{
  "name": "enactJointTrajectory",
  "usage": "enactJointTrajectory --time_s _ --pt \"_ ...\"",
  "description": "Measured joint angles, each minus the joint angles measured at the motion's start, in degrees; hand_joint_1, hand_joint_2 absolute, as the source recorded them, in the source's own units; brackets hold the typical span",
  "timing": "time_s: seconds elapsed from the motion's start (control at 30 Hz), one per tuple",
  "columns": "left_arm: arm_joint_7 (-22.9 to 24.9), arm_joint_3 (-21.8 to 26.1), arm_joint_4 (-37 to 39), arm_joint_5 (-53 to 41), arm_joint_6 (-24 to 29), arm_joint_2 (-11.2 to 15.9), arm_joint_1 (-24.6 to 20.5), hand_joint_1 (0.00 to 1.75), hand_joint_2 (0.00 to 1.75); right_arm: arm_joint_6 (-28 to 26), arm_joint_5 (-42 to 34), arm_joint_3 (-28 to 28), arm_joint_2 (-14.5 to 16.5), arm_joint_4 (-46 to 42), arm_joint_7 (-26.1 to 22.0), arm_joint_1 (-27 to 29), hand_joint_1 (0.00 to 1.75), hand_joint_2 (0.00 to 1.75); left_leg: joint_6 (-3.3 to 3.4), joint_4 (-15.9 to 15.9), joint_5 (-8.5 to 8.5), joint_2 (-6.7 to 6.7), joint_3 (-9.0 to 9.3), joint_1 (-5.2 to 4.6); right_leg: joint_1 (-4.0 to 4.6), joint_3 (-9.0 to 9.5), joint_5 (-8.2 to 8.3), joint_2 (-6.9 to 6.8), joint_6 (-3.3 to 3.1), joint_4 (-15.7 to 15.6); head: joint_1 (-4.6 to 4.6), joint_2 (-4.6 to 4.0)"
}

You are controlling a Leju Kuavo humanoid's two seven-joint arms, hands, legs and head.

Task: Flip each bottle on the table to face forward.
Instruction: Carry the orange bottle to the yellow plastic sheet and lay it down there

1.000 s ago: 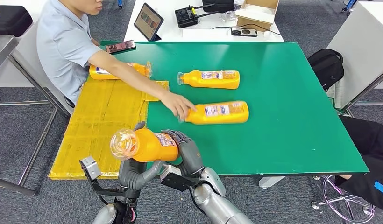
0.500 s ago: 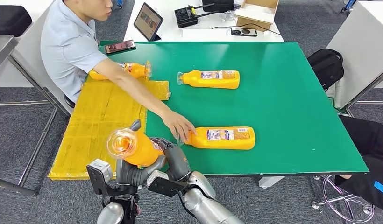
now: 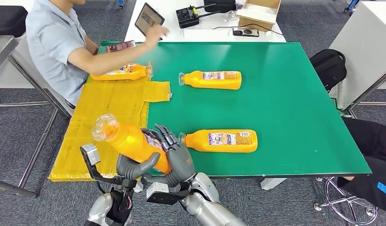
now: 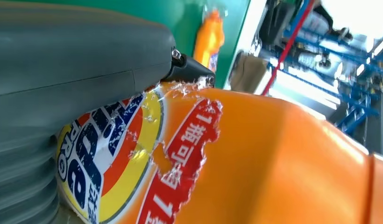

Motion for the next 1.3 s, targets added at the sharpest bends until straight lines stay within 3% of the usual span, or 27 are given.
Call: enactJointTrajectory --time_s 0.13,0.4,0.6,0.67,0.8,0.93,1.1,1.3 --pt "1.12 2.11 4.20 1.63 0.98 0.63 -3.48 1.75 1.75 -2.67 0.11 2.63 -0.84 -3.39 -0.05 0.92 0.00 0.00 0.00 0.00 0.00 0.04 0.00 0.00 0.00 -0.03 0.02 0.02 0.00 0.01 -0.05 0.00" --pt "1.04 3.86 8.05 0.35 3.63 1.26 -6.40 1.75 1.75 -2.93 1.70 4.92 -1.34 -6.76 -0.05 2.42 0.00 0.00 -0.01 0.00 0.00 0.01 -0.04 0.00 0.00 -0.05 0.00 0.01 0.00 0.01 -0.05 0.00" --pt "-3.48 7.35 16.89 -23.35 28.07 4.82 -14.53 1.75 1.75 -2.97 9.03 -0.12 -1.35 -15.91 -0.05 7.03 0.00 0.00 -0.06 0.00 0.06 0.01 -0.04 0.04 0.03 -0.09 0.02 0.00 -0.02 0.05 -0.06 0.00" --pt "-3.08 8.19 20.27 -31.35 30.72 6.60 -17.67 1.75 1.75 -2.98 8.50 -1.48 -1.35 -18.89 -0.05 8.09 0.00 0.00 -0.11 0.00 0.12 -0.02 -0.04 0.06 0.04 -0.08 0.02 -0.01 -0.02 0.07 -0.07 0.00" --pt "-1.64 9.47 27.71 -37.54 27.81 7.85 -23.85 1.75 1.75 -2.98 4.84 -2.08 -1.43 -21.76 -0.05 8.66 0.00 0.00 -0.10 0.00 0.15 -0.02 -0.08 0.06 0.03 -0.07 0.06 -0.01 -0.04 0.07 -0.04 0.00" --pt "1.27 9.00 35.87 -49.01 32.87 8.09 -30.83 1.75 1.75 -2.96 0.81 -1.01 -1.67 -22.16 -0.05 8.68 0.00 0.00 -0.08 0.01 0.17 0.00 -0.11 0.03 0.01 -0.11 0.17 -0.01 -0.14 0.07 -0.04 0.00" --pt "6.57 6.12 43.43 -60.43 37.23 8.34 -36.35 1.75 1.75 -2.96 -1.19 0.97 -2.08 -22.19 -0.05 8.64 0.00 0.00 -0.09 0.01 0.16 0.00 -0.11 0.03 0.03 -0.15 0.16 0.00 -0.14 0.07 -0.07 0.00" --pt "18.10 0.17 51.95 -77.06 35.46 9.04 -41.15 1.75 1.75 -2.96 -3.54 3.50 -2.69 -22.40 -0.05 8.49 0.00 0.00 -0.09 0.00 0.16 0.02 -0.11 0.05 0.03 -0.16 0.15 0.01 -0.15 0.08 -0.05 0.00"
